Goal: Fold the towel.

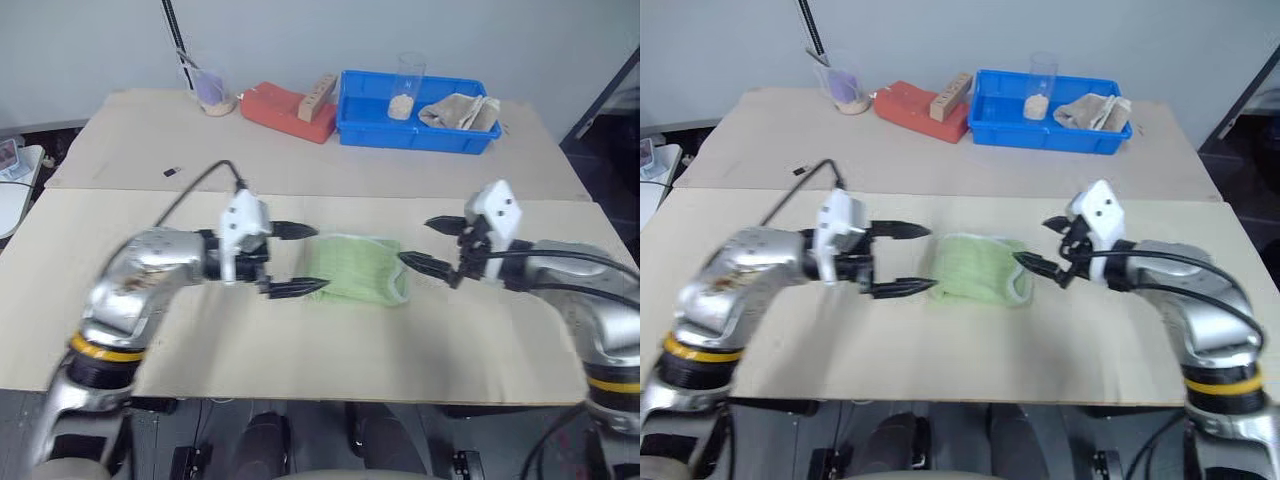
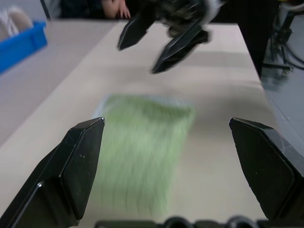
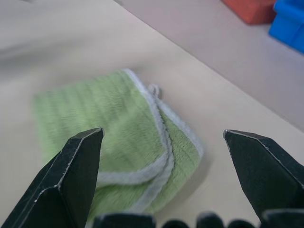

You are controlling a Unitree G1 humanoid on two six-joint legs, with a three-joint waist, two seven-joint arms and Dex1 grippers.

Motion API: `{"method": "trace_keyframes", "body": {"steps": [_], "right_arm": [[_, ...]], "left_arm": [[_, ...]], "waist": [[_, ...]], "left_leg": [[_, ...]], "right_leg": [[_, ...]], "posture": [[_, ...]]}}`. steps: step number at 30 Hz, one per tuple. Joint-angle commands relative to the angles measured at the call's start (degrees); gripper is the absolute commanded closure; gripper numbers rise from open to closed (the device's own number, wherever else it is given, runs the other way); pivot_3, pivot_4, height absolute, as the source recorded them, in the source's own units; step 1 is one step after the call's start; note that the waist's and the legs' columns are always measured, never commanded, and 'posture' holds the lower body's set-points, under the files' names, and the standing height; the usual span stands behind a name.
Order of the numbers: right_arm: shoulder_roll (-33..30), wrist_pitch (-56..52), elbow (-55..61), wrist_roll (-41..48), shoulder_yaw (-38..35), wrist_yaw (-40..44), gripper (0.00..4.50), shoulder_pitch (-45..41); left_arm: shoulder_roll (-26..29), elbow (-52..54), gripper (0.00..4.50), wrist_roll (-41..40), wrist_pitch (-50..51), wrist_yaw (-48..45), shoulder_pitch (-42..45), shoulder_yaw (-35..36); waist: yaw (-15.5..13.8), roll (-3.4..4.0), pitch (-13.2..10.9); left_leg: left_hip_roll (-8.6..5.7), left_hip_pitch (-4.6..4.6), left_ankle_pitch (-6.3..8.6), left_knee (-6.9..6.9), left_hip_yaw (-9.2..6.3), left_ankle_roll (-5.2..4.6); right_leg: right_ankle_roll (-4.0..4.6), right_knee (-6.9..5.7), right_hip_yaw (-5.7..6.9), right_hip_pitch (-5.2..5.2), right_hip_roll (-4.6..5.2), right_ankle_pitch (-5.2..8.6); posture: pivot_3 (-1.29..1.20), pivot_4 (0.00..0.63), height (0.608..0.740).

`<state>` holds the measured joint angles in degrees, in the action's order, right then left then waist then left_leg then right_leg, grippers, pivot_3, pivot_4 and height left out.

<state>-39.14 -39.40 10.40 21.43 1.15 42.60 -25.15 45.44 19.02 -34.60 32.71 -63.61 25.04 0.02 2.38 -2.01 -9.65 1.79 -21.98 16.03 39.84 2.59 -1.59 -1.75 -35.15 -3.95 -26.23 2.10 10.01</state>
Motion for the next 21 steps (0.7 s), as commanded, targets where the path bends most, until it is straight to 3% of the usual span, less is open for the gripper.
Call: {"method": "trace_keyframes", "body": {"steps": [1, 11, 14, 21], "right_arm": [[1.2, 4.3, -8.5, -3.9, 1.8, -0.1, 0.00, -3.6], [5.4, -2.7, -21.3, -0.6, 2.3, 6.5, 0.00, -9.4], [6.6, -3.0, -24.7, -1.1, 2.1, 7.1, 0.81, -10.8], [7.7, -2.1, -24.5, -0.7, 0.9, 7.7, 3.19, -12.0]], "left_arm": [[2.0, 5.8, 0.04, -4.9, 1.7, 0.1, -2.3, 5.8], [4.8, 11.2, 0.04, -8.0, 1.0, 0.8, -9.6, 13.8], [5.4, 12.0, 0.00, -8.9, 1.6, 0.3, -10.2, 14.4], [5.7, 10.2, 0.00, -10.0, 0.7, 0.2, -8.9, 14.9]], "waist": [[-0.5, 0.02, 0.0], [-1.0, 0.03, 0.0], [-1.1, 0.03, 0.0], [-0.9, 0.03, 0.0]], "left_leg": [[-0.02, -0.03, 0.00, 0.01, -0.01, 0.00], [-0.06, 0.01, 0.00, 0.04, 0.02, 0.00], [-0.06, 0.05, -0.01, 0.05, 0.03, 0.01], [-0.04, 0.05, -0.01, 0.03, 0.04, 0.01]], "right_leg": [[0.01, 0.02, 0.01, 0.00, 0.03, 0.00], [0.16, 0.00, 0.04, 0.02, 0.08, -0.11], [0.16, -0.02, 0.04, 0.05, 0.08, -0.11], [0.18, -0.02, 0.03, 0.04, 0.05, -0.12]], "posture": [[0.00, 0.150, 0.714], [0.00, 0.150, 0.714], [0.00, 0.150, 0.714], [0.00, 0.150, 0.714]]}}
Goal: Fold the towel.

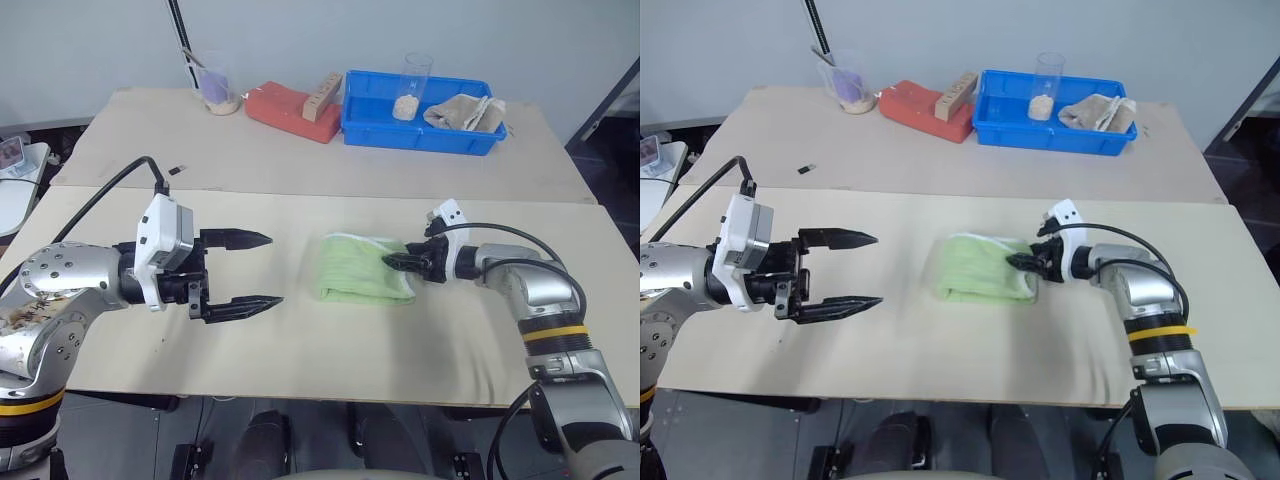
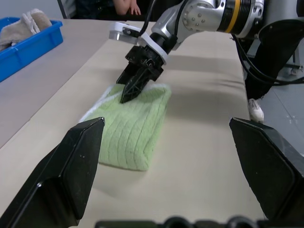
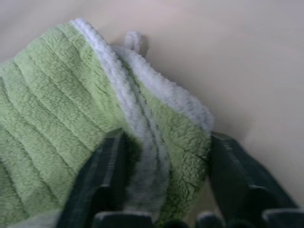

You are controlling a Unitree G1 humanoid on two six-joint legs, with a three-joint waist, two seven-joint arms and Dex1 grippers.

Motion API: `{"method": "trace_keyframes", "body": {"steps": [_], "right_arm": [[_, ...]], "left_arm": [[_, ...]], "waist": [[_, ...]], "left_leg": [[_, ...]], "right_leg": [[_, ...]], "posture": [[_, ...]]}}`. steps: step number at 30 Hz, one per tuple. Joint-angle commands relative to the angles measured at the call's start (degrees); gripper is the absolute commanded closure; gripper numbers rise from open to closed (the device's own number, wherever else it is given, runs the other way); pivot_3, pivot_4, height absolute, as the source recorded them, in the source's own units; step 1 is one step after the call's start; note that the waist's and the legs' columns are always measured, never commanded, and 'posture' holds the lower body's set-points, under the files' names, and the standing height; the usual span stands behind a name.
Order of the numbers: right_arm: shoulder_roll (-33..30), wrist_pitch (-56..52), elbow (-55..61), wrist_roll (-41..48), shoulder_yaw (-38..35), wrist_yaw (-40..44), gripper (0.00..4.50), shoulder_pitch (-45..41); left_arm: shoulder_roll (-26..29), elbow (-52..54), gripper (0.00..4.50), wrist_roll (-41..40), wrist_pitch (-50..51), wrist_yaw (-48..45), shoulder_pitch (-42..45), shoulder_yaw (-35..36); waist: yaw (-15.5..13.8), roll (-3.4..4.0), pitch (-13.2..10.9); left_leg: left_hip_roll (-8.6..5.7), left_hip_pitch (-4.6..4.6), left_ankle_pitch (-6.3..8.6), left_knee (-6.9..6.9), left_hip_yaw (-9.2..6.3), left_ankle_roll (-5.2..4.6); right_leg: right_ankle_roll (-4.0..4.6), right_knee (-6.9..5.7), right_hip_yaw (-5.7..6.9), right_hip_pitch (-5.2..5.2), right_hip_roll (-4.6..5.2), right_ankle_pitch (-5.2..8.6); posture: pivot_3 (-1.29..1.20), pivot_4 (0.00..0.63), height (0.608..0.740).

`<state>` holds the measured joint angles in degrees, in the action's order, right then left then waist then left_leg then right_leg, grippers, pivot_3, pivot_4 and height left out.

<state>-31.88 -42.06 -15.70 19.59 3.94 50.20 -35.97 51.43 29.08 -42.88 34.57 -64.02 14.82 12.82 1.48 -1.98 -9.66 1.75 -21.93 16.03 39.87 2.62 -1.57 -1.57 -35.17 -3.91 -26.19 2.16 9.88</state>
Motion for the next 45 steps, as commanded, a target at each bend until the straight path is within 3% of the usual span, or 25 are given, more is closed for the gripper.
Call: {"method": "trace_keyframes", "body": {"steps": [1, 4, 10, 17, 24, 29, 30, 38, 45], "right_arm": [[0.6, 1.6, 1.5, 0.7, -2.2, -0.5, 3.56, -1.3], [1.1, 4.9, -0.6, -0.5, -4.6, -3.6, 4.49, -3.7], [-2.5, 10.9, -12.8, -3.2, -9.3, -8.8, 4.49, -11.3], [-1.1, 14.5, -26.5, -7.9, -9.7, -15.9, 4.49, -13.8], [-0.4, 16.6, -24.8, -6.7, -13.3, -19.2, 1.94, -14.7], [-3.3, 13.6, -10.1, -4.7, -14.0, -15.7, 0.25, -11.9], [-4.2, 13.4, -6.6, -4.2, -13.8, -13.9, 0.09, -10.9], [-20.9, 21.6, 15.8, -1.8, -9.4, 13.5, 0.09, 6.6], [-23.7, 22.2, 19.2, -0.7, -12.3, 15.0, 0.09, 13.1]], "left_arm": [[-0.8, -0.1, 0.00, -2.4, -0.9, 1.2, 2.0, 2.2], [-1.5, -0.3, 0.00, -4.0, 0.1, 2.6, 3.8, 2.1], [-2.0, -1.6, 0.00, -2.9, -0.9, 3.6, 6.1, 0.6], [-3.7, -3.5, 0.00, -0.7, -2.4, 3.9, 8.5, -2.2], [-2.8, -5.1, 0.00, 2.7, -2.6, 4.6, 8.4, -3.5], [-0.8, -5.5, 0.00, 7.8, -3.5, 7.9, 4.1, -1.0], [-0.3, -5.6, 0.00, 8.6, -3.4, 8.6, 3.0, -0.1], [5.7, -10.2, 0.00, 19.2, -9.6, 9.7, -12.2, 12.0], [5.3, -12.7, 0.00, 19.2, -11.8, 6.7, -20.3, 18.9]], "waist": [[0.0, 0.00, 0.0], [0.1, 0.00, 0.0], [0.3, 0.01, 0.0], [1.0, 0.00, 0.0], [1.6, 0.03, 0.0], [1.9, 0.06, 0.0], [1.8, 0.06, 0.0], [0.9, 0.07, 0.0], [0.9, 0.06, 0.0]], "left_leg": [[0.00, 0.00, 0.00, 0.00, 0.00, 0.00], [0.00, -0.01, 0.00, 0.02, 0.00, 0.00], [-0.04, -0.04, -0.01, 0.03, -0.01, 0.02], [-0.03, -0.08, -0.01, -0.04, -0.01, 0.02], [-0.03, -0.06, -0.01, -0.04, -0.02, 0.02], [-0.02, -0.08, -0.01, -0.06, -0.04, 0.02], [-0.02, -0.08, -0.01, -0.06, -0.06, 0.02], [0.05, -0.01, 0.00, -0.14, 0.00, 0.01], [0.11, 0.25, -0.02, -0.01, 0.39, 0.05]], "right_leg": [[0.00, 0.00, 0.00, 0.00, 0.00, 0.00], [0.01, 0.00, 0.00, 0.00, 0.00, -0.01], [0.20, 0.00, -0.01, 0.00, 0.01, -0.15], [0.23, 0.08, -0.01, 0.01, 0.01, -0.16], [0.24, 0.01, -0.06, -0.02, 0.00, -0.17], [0.22, 0.00, -0.06, -0.05, 0.01, -0.16], [0.22, 0.00, -0.05, -0.06, 0.01, -0.16], [-0.08, 0.07, 0.01, -0.04, 0.05, 0.05], [-0.12, -0.02, 0.00, 0.03, 0.29, 0.07]], "posture": [[0.00, 0.150, 0.714], [0.00, 0.150, 0.714], [0.00, 0.150, 0.714], [0.00, 0.150, 0.714], [0.00, 0.150, 0.714], [0.00, 0.150, 0.714], [0.00, 0.150, 0.714], [0.00, 0.150, 0.714], [0.00, 0.150, 0.714]]}}
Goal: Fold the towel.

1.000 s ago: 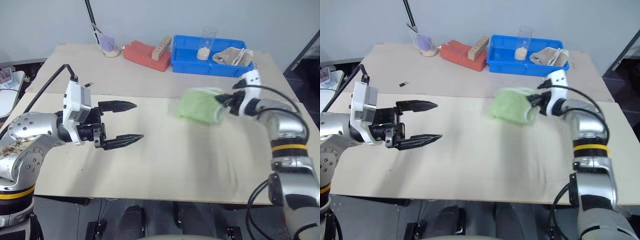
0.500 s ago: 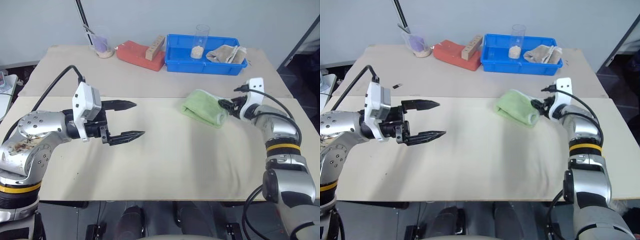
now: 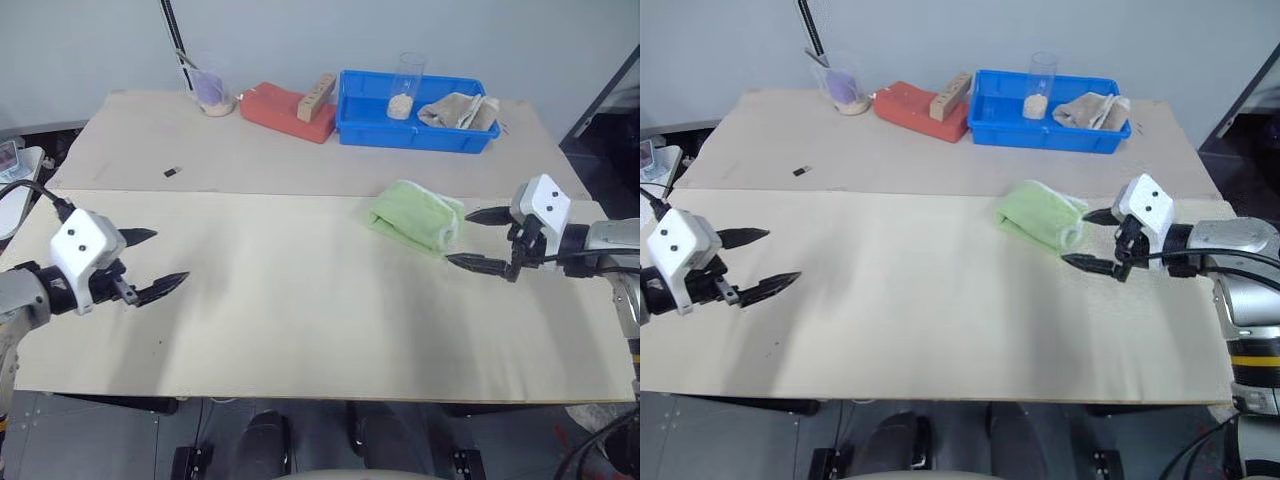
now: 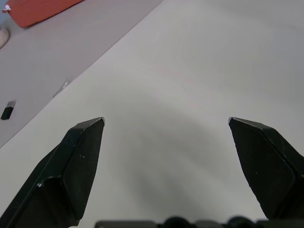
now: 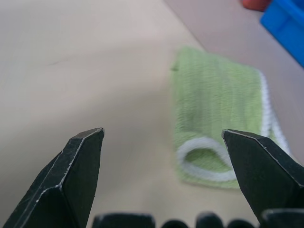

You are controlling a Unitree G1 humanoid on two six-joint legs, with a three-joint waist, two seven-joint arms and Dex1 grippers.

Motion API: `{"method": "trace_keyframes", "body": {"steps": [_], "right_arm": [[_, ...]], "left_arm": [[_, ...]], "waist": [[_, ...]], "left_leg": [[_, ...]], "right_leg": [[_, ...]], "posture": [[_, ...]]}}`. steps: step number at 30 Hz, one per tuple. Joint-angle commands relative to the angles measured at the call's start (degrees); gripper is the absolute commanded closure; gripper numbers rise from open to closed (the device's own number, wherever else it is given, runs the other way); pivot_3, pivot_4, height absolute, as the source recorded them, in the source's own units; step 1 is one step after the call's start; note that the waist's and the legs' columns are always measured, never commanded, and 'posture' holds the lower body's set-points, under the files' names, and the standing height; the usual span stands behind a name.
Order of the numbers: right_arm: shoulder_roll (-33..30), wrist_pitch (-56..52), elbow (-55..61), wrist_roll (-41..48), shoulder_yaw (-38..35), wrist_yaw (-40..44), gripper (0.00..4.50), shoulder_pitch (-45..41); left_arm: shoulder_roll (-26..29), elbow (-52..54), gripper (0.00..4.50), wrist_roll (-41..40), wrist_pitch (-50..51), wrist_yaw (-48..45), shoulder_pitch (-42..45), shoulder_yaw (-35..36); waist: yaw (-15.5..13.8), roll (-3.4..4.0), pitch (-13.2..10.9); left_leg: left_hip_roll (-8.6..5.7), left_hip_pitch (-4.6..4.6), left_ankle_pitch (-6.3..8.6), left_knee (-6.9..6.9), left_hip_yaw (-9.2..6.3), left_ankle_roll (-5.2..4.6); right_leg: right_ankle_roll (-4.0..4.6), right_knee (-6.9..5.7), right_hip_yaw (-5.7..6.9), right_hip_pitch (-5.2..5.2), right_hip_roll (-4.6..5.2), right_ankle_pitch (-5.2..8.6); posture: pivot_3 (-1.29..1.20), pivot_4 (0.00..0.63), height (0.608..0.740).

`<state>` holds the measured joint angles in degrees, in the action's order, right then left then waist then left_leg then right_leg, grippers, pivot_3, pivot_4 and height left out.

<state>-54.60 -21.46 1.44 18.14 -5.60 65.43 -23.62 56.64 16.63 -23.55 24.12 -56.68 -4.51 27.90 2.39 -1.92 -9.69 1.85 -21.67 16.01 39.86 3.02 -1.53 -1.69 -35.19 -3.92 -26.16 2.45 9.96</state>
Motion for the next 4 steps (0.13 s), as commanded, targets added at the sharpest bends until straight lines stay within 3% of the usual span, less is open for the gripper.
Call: {"method": "trace_keyframes", "body": {"steps": [1, 4], "right_arm": [[-0.9, 2.1, 2.0, 0.4, -2.7, -0.3, 0.09, 1.1], [-0.7, 2.7, 2.0, 0.1, -2.2, -0.3, 0.09, 1.4]], "left_arm": [[-0.2, -0.4, 0.00, -0.3, -1.6, -0.5, -1.1, 4.0], [-0.5, -0.4, 0.00, -1.4, -0.8, -0.8, -0.8, 3.7]], "waist": [[0.0, 0.00, 0.0], [0.0, 0.00, 0.0]], "left_leg": [[0.00, 0.04, 0.00, -0.01, 0.05, 0.00], [-0.02, 0.08, 0.00, -0.02, 0.08, 0.00]], "right_leg": [[0.05, -0.01, 0.00, 0.00, 0.00, 0.03], [0.13, -0.10, 0.01, -0.02, -0.03, 0.08]], "posture": [[0.00, 0.150, 0.714], [0.00, 0.150, 0.714]]}}
